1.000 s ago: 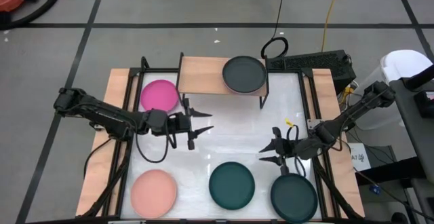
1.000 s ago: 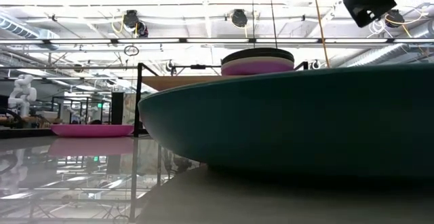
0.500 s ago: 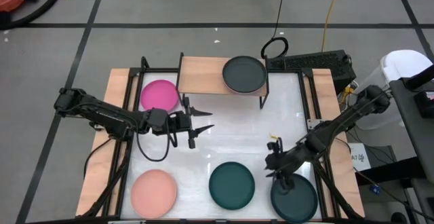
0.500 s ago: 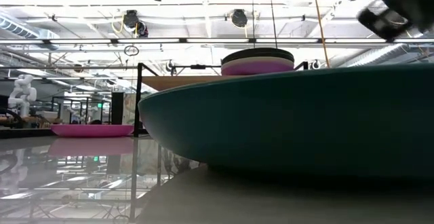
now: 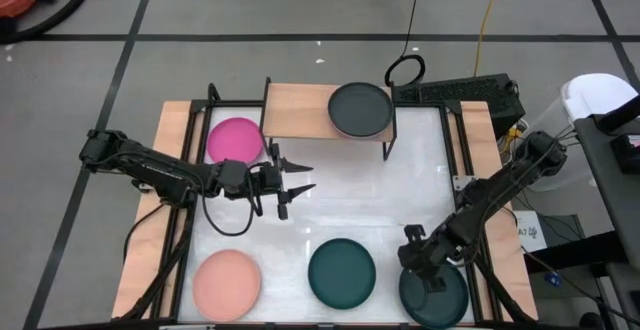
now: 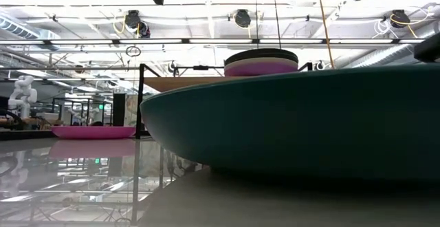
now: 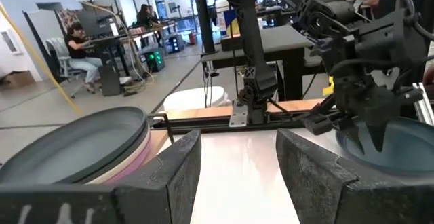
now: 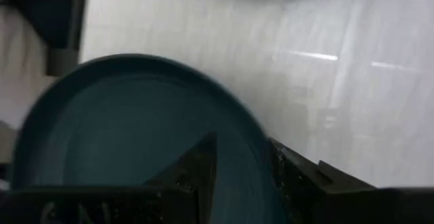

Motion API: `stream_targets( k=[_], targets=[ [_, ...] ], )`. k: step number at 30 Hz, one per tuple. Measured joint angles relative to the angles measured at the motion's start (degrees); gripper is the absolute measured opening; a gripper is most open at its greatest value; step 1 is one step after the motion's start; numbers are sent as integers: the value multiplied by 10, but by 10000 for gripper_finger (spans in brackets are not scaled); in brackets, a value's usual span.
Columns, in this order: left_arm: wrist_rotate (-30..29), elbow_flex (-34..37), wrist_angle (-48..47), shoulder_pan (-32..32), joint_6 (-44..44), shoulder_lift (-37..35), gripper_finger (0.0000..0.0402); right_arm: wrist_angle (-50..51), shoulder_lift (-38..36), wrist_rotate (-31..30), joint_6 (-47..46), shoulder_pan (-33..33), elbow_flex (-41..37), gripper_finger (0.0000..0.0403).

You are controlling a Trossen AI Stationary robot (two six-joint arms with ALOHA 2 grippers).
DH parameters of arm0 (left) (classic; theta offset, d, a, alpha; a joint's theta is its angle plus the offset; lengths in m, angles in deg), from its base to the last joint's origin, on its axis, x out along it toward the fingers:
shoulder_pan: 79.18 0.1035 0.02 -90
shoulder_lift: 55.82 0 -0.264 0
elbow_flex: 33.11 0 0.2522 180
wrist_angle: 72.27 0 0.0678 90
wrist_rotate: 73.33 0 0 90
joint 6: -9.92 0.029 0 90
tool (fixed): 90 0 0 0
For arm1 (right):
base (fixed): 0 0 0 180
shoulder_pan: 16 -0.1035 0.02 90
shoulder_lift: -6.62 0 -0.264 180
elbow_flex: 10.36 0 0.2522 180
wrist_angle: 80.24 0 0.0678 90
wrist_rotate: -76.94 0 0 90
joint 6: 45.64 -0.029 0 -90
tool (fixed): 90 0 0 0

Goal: Place and stack plates onto a shelf
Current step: Put the right dark green plate on the shelf

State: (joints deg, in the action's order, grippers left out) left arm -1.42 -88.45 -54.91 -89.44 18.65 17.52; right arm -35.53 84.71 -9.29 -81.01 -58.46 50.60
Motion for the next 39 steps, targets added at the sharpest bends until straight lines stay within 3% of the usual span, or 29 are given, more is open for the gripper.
stream_targets(
  k=[6,22,25,31,39],
  targets=[
    [4,0,-1,0,-10,0,198,2,4,-52,0,0,-3,114],
    [17,0,-1,0,-11,0,198,-7,4,-47,-42,0,-74,112],
    [17,0,-1,0,-11,0,198,-8,4,-36,-33,0,-74,92],
    [17,-1,-1,0,-11,0,198,-7,-2,-20,-27,0,-73,11],
    [13,-1,7,7,37,0,198,39,-60,-20,-52,0,-74,3]
  ],
)
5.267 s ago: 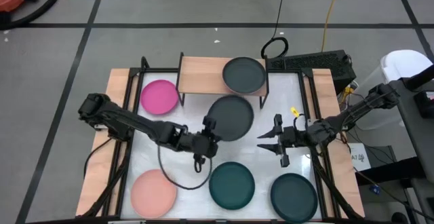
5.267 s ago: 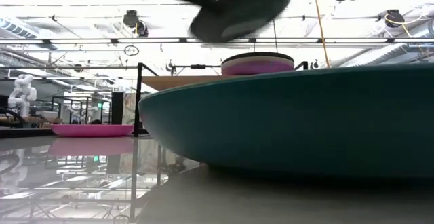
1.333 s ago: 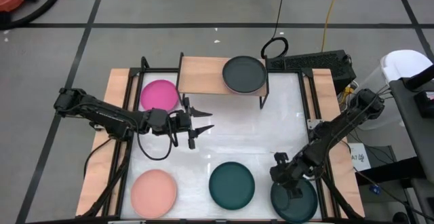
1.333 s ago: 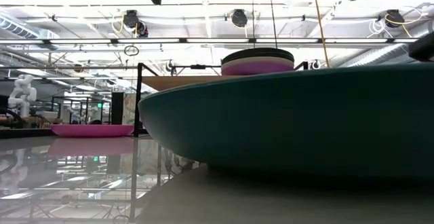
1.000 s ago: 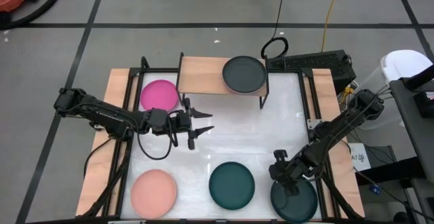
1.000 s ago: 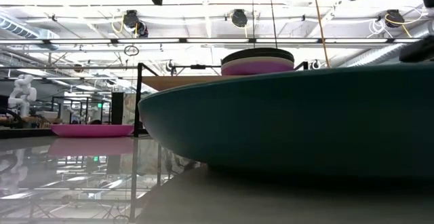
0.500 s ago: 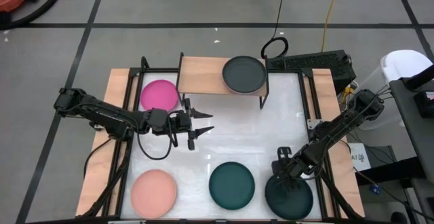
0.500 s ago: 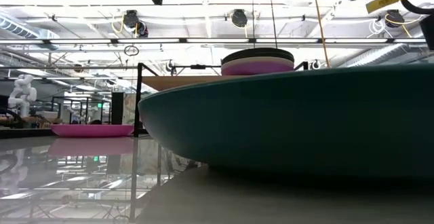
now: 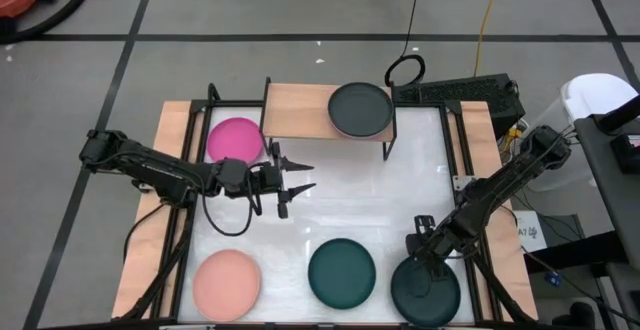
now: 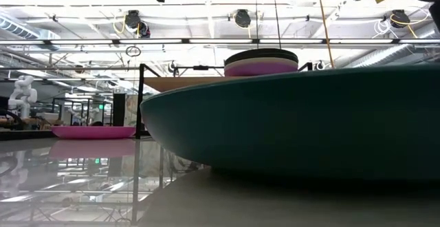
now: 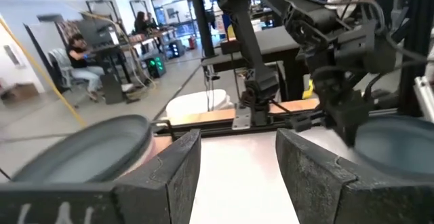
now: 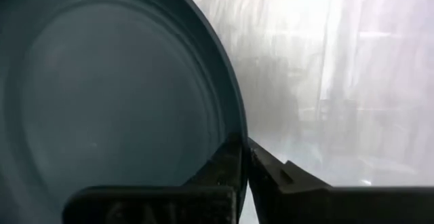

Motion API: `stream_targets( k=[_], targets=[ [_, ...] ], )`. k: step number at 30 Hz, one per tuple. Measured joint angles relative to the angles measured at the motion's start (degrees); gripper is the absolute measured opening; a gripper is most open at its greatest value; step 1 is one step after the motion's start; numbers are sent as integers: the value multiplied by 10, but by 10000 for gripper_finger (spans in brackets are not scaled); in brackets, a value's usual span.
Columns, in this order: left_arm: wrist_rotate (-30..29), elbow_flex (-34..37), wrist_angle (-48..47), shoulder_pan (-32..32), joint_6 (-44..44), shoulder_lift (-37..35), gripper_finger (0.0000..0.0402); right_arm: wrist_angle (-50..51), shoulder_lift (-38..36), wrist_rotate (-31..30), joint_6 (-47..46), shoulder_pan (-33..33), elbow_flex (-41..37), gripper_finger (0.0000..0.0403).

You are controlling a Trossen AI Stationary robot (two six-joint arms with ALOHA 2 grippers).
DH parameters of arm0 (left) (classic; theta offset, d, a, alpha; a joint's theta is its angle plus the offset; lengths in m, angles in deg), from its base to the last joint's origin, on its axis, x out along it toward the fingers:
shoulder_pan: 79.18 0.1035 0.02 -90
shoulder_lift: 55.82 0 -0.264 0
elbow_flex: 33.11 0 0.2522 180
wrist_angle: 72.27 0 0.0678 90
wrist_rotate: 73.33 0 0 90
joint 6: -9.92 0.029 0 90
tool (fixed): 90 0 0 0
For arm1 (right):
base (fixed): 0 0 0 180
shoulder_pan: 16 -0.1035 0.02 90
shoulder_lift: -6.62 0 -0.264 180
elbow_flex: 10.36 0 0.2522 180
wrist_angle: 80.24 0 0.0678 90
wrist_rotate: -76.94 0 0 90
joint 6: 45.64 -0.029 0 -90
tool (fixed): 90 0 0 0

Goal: Place and stack plates onto a shelf
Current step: Put the right dark green plate on the shelf

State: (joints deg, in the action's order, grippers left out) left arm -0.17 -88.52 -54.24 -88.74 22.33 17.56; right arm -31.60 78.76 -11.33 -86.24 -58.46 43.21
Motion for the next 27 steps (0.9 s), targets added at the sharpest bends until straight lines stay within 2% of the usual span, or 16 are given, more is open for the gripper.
stream_targets(
  k=[8,13,16,19,22,24,27],
  targets=[
    [-2,0,-2,6,-1,0,198,30,-112,-20,-50,6,-1,1],
    [-3,0,-1,6,-22,0,198,20,-211,-122,-45,21,-1,1],
    [-13,0,15,5,-25,-6,198,-6,-263,-195,-4,38,-1,1],
    [-14,0,17,-8,-23,-43,198,-45,-298,-268,50,61,0,0],
    [-17,-1,-26,-23,-6,-87,198,-104,-317,-330,128,93,0,0],
    [-43,-1,-70,-31,2,-114,198,-163,-321,-366,185,119,0,0],
    [-130,-1,-162,-44,7,-154,198,-259,-320,-377,271,165,0,0]
  ],
)
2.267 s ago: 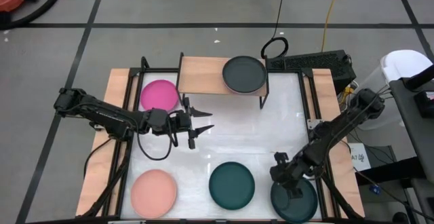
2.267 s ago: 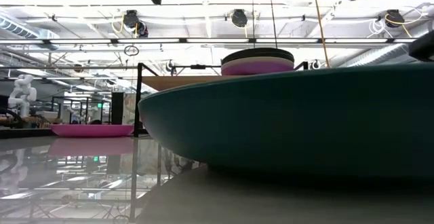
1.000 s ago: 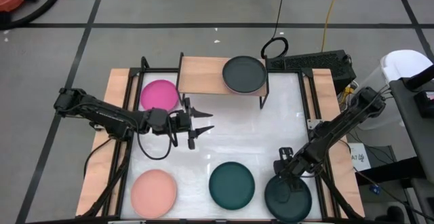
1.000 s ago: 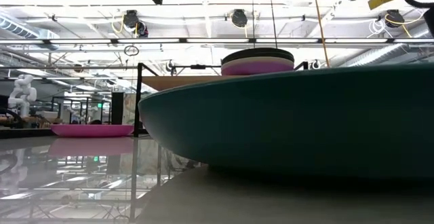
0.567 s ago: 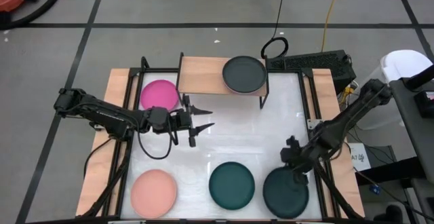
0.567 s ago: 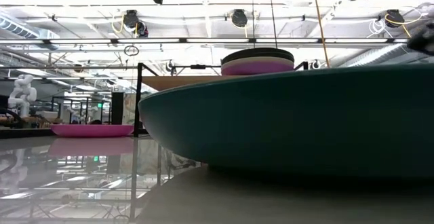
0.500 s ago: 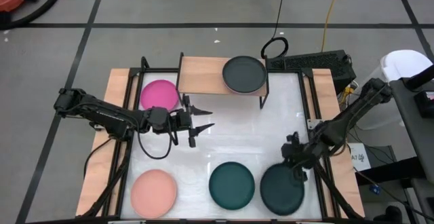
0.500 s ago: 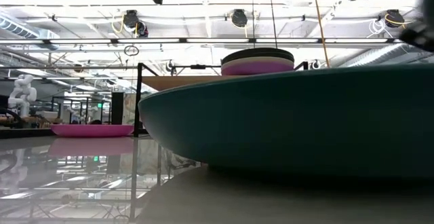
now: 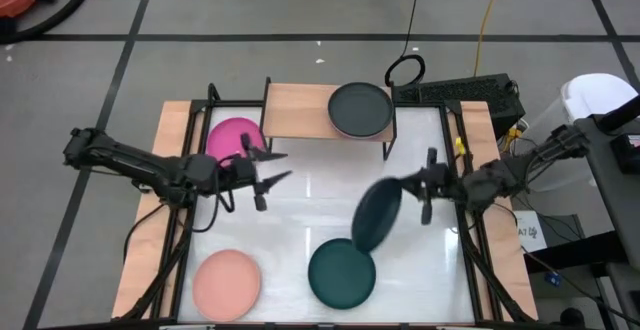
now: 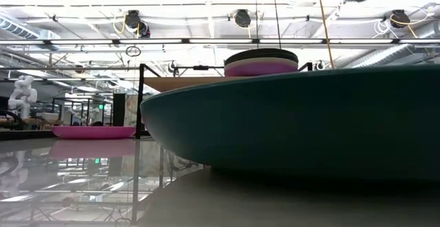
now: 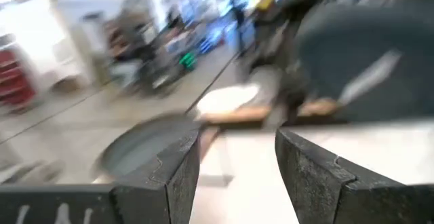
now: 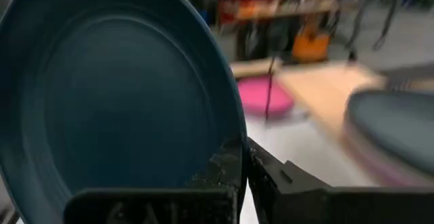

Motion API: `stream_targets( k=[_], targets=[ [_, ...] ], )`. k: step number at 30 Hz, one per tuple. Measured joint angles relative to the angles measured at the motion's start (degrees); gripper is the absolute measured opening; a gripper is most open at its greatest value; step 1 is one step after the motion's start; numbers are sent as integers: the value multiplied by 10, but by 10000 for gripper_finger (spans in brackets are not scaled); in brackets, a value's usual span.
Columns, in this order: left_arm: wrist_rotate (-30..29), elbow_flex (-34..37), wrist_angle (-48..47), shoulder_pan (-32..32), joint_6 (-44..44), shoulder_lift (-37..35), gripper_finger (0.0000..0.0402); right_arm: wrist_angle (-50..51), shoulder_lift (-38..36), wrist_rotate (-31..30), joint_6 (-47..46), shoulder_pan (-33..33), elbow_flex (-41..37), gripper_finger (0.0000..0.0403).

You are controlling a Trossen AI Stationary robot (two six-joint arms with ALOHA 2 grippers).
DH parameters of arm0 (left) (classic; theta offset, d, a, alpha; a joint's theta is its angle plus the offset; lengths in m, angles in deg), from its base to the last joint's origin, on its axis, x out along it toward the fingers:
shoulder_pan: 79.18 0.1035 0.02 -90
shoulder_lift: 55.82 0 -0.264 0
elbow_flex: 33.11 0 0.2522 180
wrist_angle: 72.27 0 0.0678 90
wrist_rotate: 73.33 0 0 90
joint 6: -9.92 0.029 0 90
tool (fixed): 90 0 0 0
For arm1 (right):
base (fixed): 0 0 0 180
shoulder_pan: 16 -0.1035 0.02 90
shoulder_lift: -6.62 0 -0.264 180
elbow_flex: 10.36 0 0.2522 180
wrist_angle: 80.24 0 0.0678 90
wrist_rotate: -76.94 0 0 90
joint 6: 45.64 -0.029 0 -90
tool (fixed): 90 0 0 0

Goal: Place and stack plates onto a shelf
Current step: Put the right dark green plate on the shelf

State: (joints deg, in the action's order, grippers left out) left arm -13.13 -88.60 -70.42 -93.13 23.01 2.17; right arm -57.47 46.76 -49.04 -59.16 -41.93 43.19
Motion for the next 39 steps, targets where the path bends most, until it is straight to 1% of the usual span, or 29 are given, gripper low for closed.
stream_targets(
  k=[3,5,6,10,13,16,19,22,26,31,35,37,39],
  targets=[
    [-94,0,-97,-4,-23,-27,198,-88,7,1,67,49,0,0],
    [-134,0,-138,-3,-49,-36,198,-139,13,1,102,87,0,0],
    [-144,0,-153,-3,-57,-40,198,-163,17,1,116,107,0,0],
    [-157,1,-177,-3,-64,-41,198,-258,39,7,150,192,0,0],
    [-158,1,-188,-3,-62,-41,198,-321,65,65,152,259,0,0],
    [-158,1,-201,1,-61,-41,198,-374,102,138,127,324,3,0],
    [-158,7,-196,2,-61,-42,198,-382,155,196,94,385,27,0],
    [-158,39,-175,2,-61,-44,198,-382,220,259,64,434,64,0],
    [-166,97,-90,2,-47,-71,198,-374,309,328,47,479,133,0],
    [-164,148,-4,-4,-41,-127,198,-349,415,368,37,521,234,0],
    [-145,180,28,-11,-43,-157,198,-310,492,378,37,547,305,0],
    [-143,186,40,-15,-44,-166,198,-285,526,379,36,558,332,0],
    [-142,189,46,-19,-44,-170,198,-268,555,393,25,569,351,0]
  ],
)
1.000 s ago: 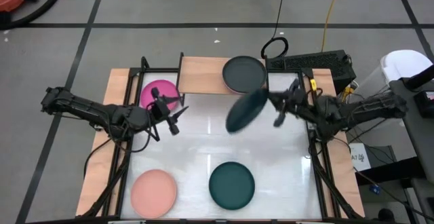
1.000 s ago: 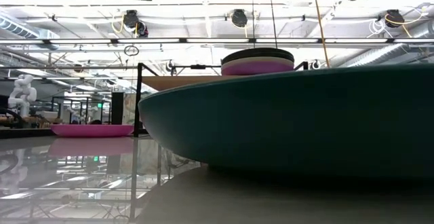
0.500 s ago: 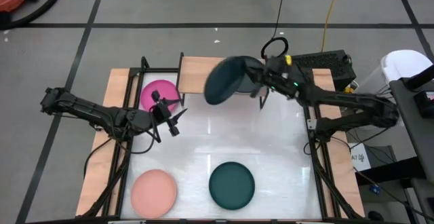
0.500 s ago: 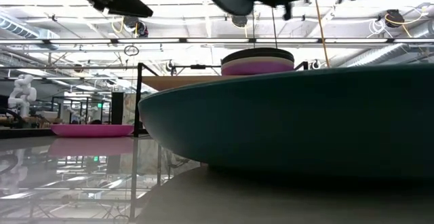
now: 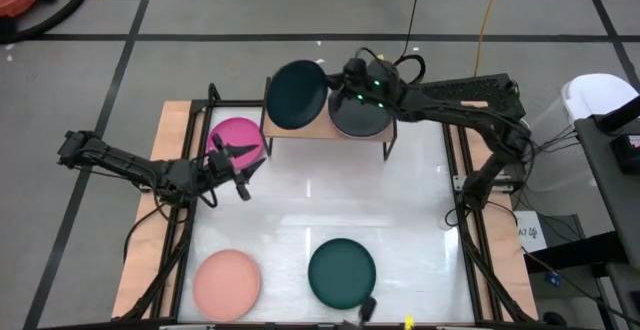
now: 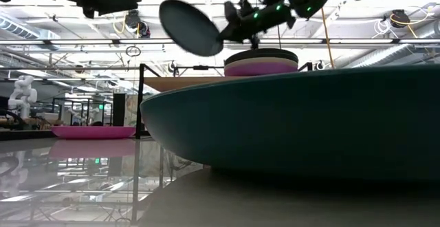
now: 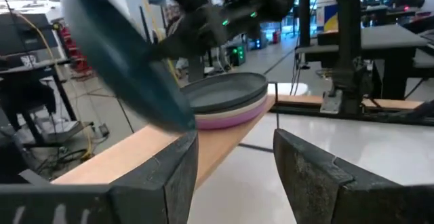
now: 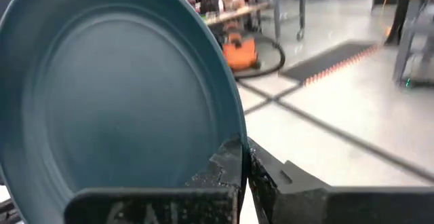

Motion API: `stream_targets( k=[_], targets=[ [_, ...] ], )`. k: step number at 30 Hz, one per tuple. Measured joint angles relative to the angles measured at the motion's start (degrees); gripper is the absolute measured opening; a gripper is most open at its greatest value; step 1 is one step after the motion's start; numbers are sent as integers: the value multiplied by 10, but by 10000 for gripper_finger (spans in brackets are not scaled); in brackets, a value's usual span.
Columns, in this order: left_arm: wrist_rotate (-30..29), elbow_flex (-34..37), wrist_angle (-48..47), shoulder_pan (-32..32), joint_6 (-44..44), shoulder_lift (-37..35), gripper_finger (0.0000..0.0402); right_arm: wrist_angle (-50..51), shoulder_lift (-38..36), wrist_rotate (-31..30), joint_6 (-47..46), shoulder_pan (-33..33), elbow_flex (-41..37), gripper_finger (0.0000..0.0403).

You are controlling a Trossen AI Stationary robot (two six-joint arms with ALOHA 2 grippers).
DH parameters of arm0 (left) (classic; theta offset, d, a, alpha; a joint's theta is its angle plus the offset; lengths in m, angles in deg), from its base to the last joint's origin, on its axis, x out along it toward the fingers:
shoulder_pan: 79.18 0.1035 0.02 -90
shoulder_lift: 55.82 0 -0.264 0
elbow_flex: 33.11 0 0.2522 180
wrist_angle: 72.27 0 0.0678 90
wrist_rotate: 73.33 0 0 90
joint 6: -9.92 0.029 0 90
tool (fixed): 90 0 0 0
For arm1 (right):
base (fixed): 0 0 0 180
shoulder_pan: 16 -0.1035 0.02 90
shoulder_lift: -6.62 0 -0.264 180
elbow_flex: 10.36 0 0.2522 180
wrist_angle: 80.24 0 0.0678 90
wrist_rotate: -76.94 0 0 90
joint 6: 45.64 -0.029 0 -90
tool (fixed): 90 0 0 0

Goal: Place and stack plates onto a shelf
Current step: Put the right dark green plate on the shelf

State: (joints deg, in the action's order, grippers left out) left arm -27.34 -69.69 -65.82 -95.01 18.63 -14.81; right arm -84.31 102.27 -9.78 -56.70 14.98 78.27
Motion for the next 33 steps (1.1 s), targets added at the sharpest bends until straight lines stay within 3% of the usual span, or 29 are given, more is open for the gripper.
stream_targets(
  k=[5,11,33],
  targets=[
    [6,0,7,-4,1,1,198,-5,52,43,-42,21,15,0],
    [17,0,10,-4,-5,1,198,0,84,44,-49,36,16,0],
    [21,0,24,-3,0,1,198,35,86,38,-23,36,15,6]
  ],
)
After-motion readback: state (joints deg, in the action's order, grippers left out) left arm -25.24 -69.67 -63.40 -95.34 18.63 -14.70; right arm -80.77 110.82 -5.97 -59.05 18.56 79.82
